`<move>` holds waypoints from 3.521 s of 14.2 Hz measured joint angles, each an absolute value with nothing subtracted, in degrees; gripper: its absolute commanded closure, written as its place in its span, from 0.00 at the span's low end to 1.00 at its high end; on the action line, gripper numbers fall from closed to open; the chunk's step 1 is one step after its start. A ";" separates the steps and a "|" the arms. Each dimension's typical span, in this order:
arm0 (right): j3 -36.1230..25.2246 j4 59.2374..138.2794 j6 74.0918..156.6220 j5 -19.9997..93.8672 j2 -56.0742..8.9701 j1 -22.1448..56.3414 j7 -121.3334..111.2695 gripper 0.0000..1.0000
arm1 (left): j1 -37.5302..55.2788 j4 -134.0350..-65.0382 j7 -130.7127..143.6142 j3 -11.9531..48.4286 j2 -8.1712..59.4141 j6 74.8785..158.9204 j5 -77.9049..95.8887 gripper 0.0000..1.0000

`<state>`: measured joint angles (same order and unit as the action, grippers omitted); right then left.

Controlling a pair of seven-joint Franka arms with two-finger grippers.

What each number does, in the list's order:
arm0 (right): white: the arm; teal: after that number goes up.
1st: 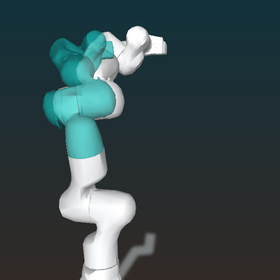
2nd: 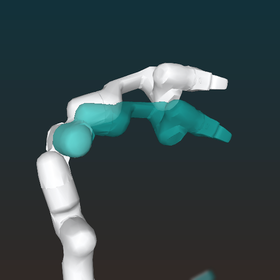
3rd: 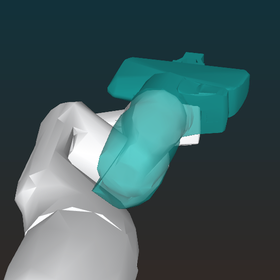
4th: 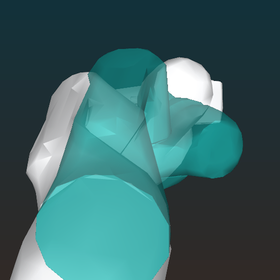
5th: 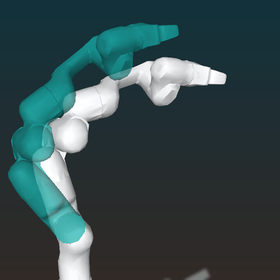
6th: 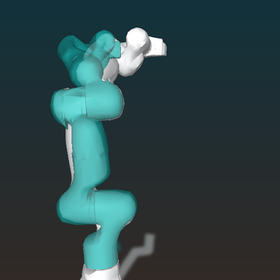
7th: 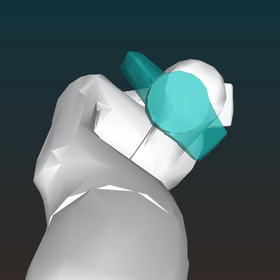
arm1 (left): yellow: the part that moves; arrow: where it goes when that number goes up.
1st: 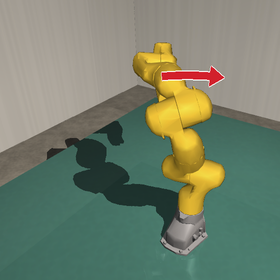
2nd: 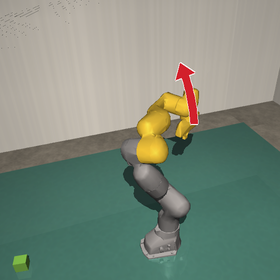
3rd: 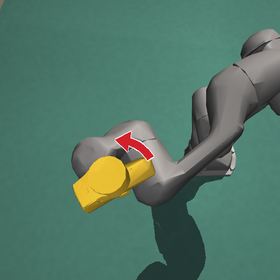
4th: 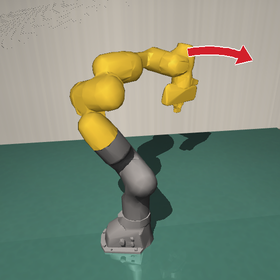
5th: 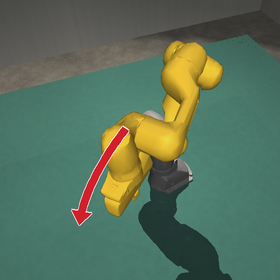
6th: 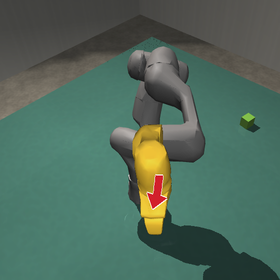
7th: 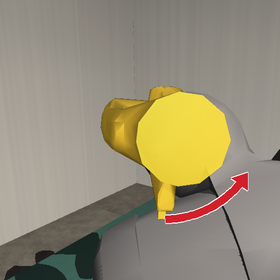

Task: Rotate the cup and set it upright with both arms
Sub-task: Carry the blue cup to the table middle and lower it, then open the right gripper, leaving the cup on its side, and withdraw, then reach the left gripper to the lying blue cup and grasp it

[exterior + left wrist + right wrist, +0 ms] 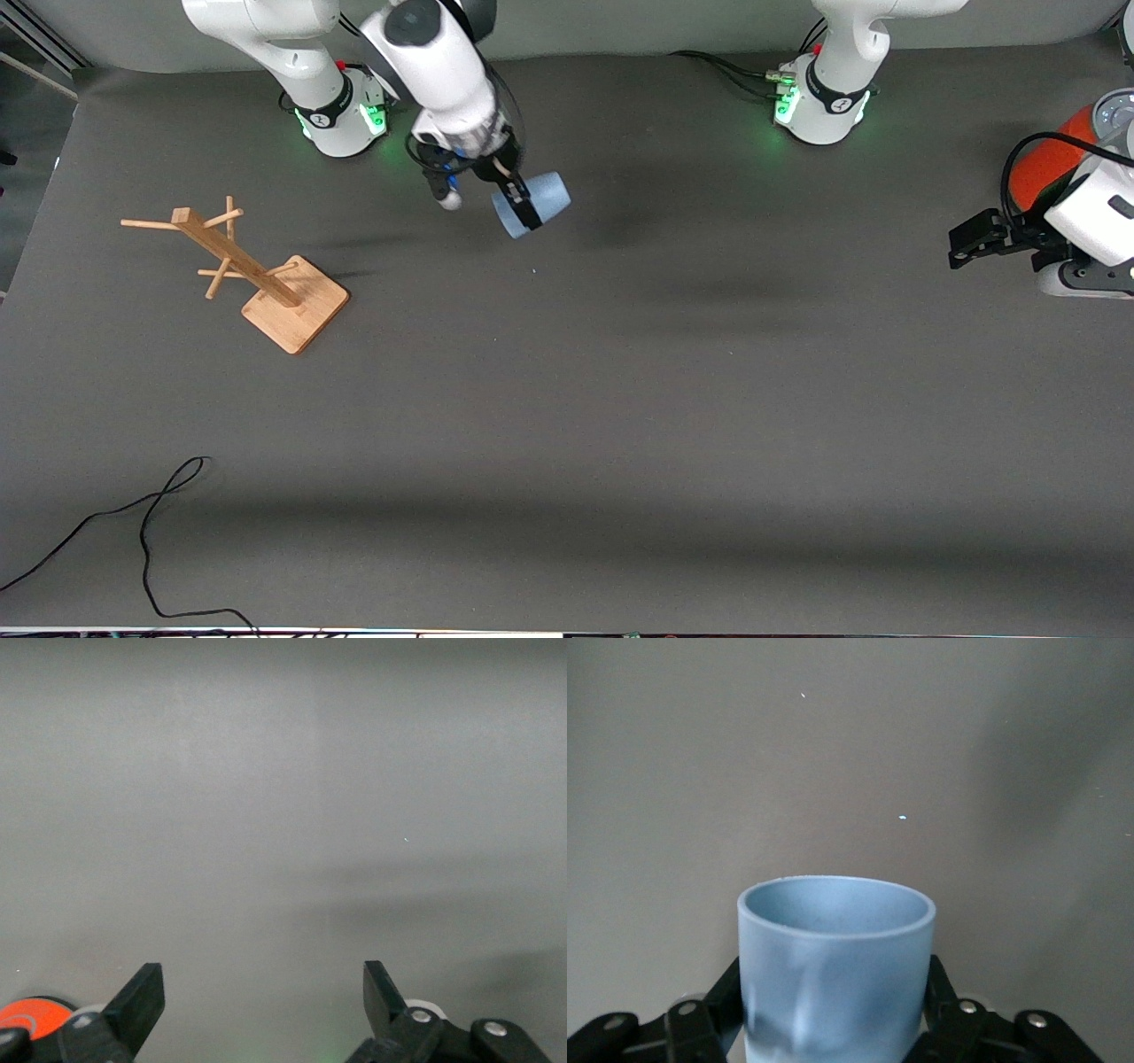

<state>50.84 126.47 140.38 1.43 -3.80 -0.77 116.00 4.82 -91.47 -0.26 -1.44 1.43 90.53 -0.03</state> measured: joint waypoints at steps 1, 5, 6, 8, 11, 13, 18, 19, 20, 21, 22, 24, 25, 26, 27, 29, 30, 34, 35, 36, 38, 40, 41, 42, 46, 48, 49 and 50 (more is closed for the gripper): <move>50.92 126.17 141.64 -4.87 -7.77 0.26 121.02 0.48 | 4.82 -91.46 -0.26 -1.45 1.43 90.53 -0.03 0.00; 50.87 122.41 142.75 -31.05 -23.58 4.10 143.59 0.47 | 4.82 -91.45 -0.26 -1.45 1.43 90.53 -0.03 0.00; 50.82 121.05 142.73 -37.11 -27.44 4.59 148.46 0.46 | 4.82 -91.45 -0.26 -1.45 1.43 90.53 -0.03 0.00; 50.59 117.71 141.58 -45.97 -34.78 5.78 155.21 0.44 | 4.82 -91.44 -0.26 -1.45 1.44 90.53 -0.03 0.00; 50.39 111.49 136.79 -49.78 -43.20 7.82 156.16 0.16 | 4.82 -91.44 -0.26 -1.45 1.44 90.53 -0.03 0.00; 49.61 109.53 135.90 -50.21 -45.51 8.72 156.15 0.00 | 4.82 -91.43 -0.26 -1.45 1.44 90.53 -0.03 0.00; 50.72 104.19 127.56 -50.26 -45.92 9.04 156.06 0.00 | 4.82 -91.43 -0.26 -1.45 1.44 90.53 -0.03 0.00; 53.12 102.43 124.46 -50.26 -45.93 8.53 155.82 0.00 | 4.82 -91.42 -0.26 -1.45 1.44 90.53 -0.03 0.00; 56.28 101.00 121.17 -50.26 -45.85 7.60 155.12 0.00 | 4.82 -91.42 -0.26 -1.45 1.44 90.53 -0.03 0.00; 59.86 99.96 117.65 -50.25 -45.73 6.29 153.81 0.00 | 4.82 -91.41 -0.26 -1.45 1.44 90.53 -0.03 0.00; 63.24 99.06 113.88 -50.11 -45.50 4.81 151.35 0.00 | 4.82 -91.40 -0.26 -1.44 1.44 90.53 -0.03 0.00; 67.17 95.85 106.66 -48.02 -44.64 2.50 142.67 0.00 | 4.82 -91.40 -0.26 -1.44 1.44 90.53 -0.03 0.00; 67.66 93.16 103.39 -46.42 -44.23 1.83 136.99 0.00 | 4.82 -91.40 -0.26 -1.44 1.44 90.53 -0.03 0.00; 67.70 90.15 100.24 -45.34 -44.01 1.07 130.84 0.00 | 4.82 -91.40 -0.26 -1.43 1.44 90.53 -0.03 0.00; 67.65 87.70 97.82 -44.90 -43.97 0.00 125.19 0.00 | 4.82 -91.40 -0.26 -1.43 1.44 90.53 -0.03 0.00; 67.28 84.07 94.99 -44.30 -43.93 -3.34 113.76 0.00 | 4.82 -91.40 -0.26 -1.42 1.45 90.53 -0.03 0.00; 66.61 82.46 94.04 -43.66 -43.82 -5.29 107.92 0.00 | 4.82 -91.40 -0.26 -1.42 1.46 90.53 -0.03 0.00; 52.98 73.76 93.48 -32.92 -40.47 -8.33 81.68 0.00 | 4.82 -91.38 -0.21 -1.33 1.48 90.49 -0.02 0.00; 47.67 72.04 93.68 -28.85 -38.81 -8.21 74.82 0.00 | 4.83 -91.38 -0.07 -1.12 1.48 90.33 0.06 0.00; 42.09 70.84 94.41 -24.75 -36.79 -8.08 67.55 0.00 | 4.84 -91.38 0.92 -0.49 1.48 89.89 0.11 0.00; 31.62 69.93 95.68 -16.55 -32.10 -7.80 52.71 0.00 | 4.92 -91.38 9.08 2.55 1.50 88.49 0.11 0.00; 20.36 70.03 95.66 -7.29 -27.16 -6.69 37.95 0.00 | 5.34 -91.45 19.42 7.26 1.75 87.82 0.04 0.00; 14.90 70.69 95.54 -3.11 -24.73 -5.98 30.62 0.00 | 5.80 -91.50 23.76 9.55 2.11 87.66 -0.02 0.00; 10.02 72.19 95.46 -0.17 -22.09 -5.34 23.68 0.00 | 6.42 -91.52 27.62 11.59 2.66 87.62 -0.12 0.00; 1.82 83.16 96.20 1.99 -11.72 -4.70 10.23 0.00 | 12.82 -90.21 44.05 15.63 8.42 87.81 -3.77 0.00; -0.34 88.74 97.23 1.98 -7.51 -4.29 6.98 0.00 | 17.96 -87.10 52.96 15.77 14.20 87.69 -6.13 0.00; -1.50 90.53 97.55 1.97 -6.11 -4.15 4.46 0.00 | 20.25 -84.81 57.77 15.80 17.85 87.60 -6.99 0.00; -2.98 91.67 97.83 1.97 -5.27 -4.01 1.14 0.00 | 22.15 -82.29 62.11 15.79 21.63 87.51 -7.85 0.00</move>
